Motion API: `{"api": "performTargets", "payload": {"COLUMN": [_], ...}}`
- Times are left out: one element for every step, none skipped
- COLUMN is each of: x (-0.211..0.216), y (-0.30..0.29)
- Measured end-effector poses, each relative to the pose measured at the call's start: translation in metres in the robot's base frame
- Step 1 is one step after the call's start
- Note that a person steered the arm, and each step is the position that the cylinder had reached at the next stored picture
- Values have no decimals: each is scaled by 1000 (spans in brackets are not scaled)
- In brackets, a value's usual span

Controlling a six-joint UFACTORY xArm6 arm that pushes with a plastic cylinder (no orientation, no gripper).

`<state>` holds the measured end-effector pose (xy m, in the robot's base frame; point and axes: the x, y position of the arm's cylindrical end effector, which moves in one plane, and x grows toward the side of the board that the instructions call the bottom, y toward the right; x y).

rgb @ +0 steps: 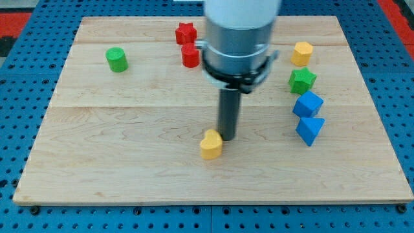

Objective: Move yellow heart closer to the blue triangle

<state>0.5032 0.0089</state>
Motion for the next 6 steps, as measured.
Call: {"api": "performTargets", "payload": {"x": [-11,22,28,38,45,45], "y": [-58,-51,26,87,96,96]}}
